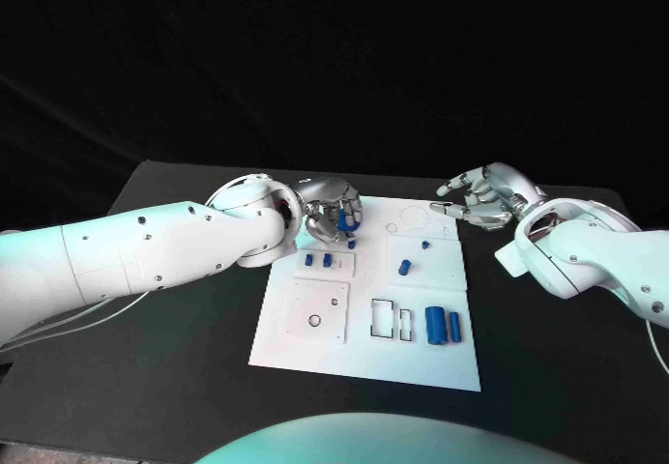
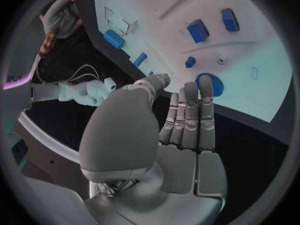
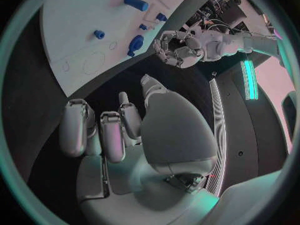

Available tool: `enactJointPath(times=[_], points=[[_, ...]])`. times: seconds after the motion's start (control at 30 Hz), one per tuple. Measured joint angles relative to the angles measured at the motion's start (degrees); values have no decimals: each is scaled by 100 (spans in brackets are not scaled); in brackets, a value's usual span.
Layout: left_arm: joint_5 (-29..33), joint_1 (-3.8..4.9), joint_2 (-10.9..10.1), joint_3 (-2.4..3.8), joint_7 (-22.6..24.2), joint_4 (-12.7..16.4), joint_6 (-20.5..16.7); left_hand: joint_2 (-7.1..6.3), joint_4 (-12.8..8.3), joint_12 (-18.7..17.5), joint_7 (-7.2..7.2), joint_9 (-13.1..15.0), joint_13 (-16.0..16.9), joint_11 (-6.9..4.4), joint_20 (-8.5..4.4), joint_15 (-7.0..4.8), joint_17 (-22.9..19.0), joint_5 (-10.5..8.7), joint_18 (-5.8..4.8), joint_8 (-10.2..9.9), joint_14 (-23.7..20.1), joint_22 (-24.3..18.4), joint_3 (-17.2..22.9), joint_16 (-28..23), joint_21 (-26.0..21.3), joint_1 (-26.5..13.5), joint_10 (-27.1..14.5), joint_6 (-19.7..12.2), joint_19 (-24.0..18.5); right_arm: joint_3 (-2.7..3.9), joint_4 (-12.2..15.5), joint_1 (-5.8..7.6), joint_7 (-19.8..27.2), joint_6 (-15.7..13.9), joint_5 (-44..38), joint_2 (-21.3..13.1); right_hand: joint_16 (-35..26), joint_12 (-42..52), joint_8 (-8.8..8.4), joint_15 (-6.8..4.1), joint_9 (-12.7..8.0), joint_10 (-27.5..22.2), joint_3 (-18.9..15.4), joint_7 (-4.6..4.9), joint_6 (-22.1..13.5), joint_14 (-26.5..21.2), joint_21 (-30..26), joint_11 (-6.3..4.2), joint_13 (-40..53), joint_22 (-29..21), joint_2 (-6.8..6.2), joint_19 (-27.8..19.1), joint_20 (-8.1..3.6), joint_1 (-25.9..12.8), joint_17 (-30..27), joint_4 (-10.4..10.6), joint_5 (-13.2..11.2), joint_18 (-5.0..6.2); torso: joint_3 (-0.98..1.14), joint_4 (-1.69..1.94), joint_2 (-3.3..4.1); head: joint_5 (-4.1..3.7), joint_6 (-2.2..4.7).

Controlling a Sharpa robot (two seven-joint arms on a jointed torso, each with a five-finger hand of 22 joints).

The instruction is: Assemble the parts on the task board

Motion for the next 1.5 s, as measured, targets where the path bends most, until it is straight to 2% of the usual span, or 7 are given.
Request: enactJointPath(times=[0.1, 0.2, 0.33, 0.43, 0.57, 0.93, 1.5], points=[[-508, -23, 124, -38, 281, -95, -20, -26, 5, -143, -56, -139, -193, 0, 0, -24, -54, 0, 0, -107, 24, 55, -88, 165, 76, 26, 0, 98, 0, 0, 1, -2, 5, -1, 1, 2, 0, 0, 0, 0, 0, 0, 0, 0, 0, 0, 0, 0, 0, 0, 0, 0, 0, 0, 0, 0, 0, 0, 0, -3, 1, -1, 7], [-931, -50, 233, -59, 462, -205, -20, -25, 1, -194, -53, -243, -325, 0, -4, -45, -92, 0, 0, -191, 44, 116, -140, 348, 158, 25, 0, 157, 4, 0, 1, -2, 10, -3, 1, 4, 0, 0, 0, 0, 0, 0, 0, 0, 0, 0, 0, 0, 0, 0, 0, 0, 0, 0, 4, 0, 0, 0, 0, -5, 4, -5, 8], [-1345, -78, 334, -72, 582, -317, -4, 4, 1, -231, -54, -394, -511, -48, -51, -71, -104, 0, -1, -319, 245, 285, -171, 848, 415, 55, 99, 344, 136, 0, 3, -3, 14, -4, 2, 5, 0, 0, 0, 0, 1, 0, 0, 0, 0, 0, 0, 0, 0, -1, 0, 0, 0, 0, 5, 0, 0, 0, 1, -9, 7, -12, 9], [-1565, -85, 396, -74, 621, -382, 38, 4, 17, -256, -66, -464, -601, -69, -42, -76, 130, 0, -1, -360, 470, 382, -187, 1251, 560, 55, 156, 475, 168, 0, 4, -3, 17, -4, 3, 5, 0, 0, 0, 0, 1, 0, 0, 0, 0, 0, 0, 0, 0, -1, 0, 1, 0, 0, 5, 0, 0, 0, 3, -9, 7, -19, -3], [-1819, -90, 476, -75, 636, -483, 151, 4, 35, -259, -72, -512, -665, -61, -52, -76, 333, 0, -1, -417, 629, 460, -169, 1542, 667, 55, 205, 548, 177, 0, 5, -3, 19, -4, 5, 7, 0, 0, 0, 0, 1, 0, 0, 0, 0, 0, 0, 0, -1, -1, 0, 1, 0, 0, 4, 0, 0, 0, 6, -7, 7, -26, -8], [-2157, -95, 587, -75, 603, -683, 451, 4, 74, -329, -44, -572, -776, -55, -31, -59, 535, 0, 0, -473, 819, 572, -131, 1876, 819, 54, 338, 725, 198, 0, 9, -4, 24, -5, 8, 10, 0, 0, 0, 0, 1, 0, 0, 0, 0, 0, 0, 0, -1, 3, 0, 1, 1, 0, 4, 0, 0, 0, 4, -2, 3, -48, -29], [-2285, -111, 679, -75, 541, -895, 691, 49, 43, -396, -3, -626, -877, -51, -31, -52, 564, 0, 0, -562, 872, 677, 29, 2059, 960, 140, 524, 904, 197, 0, 19, -4, 28, -7, 10, 6, 0, 0, 0, 0, 2, 1, 0, -21, -21, 0, 0, 0, 4, 2, 0, 1, 1, 0, 3, -1, 32, 0, 2, 3, 1, -68, -46]])
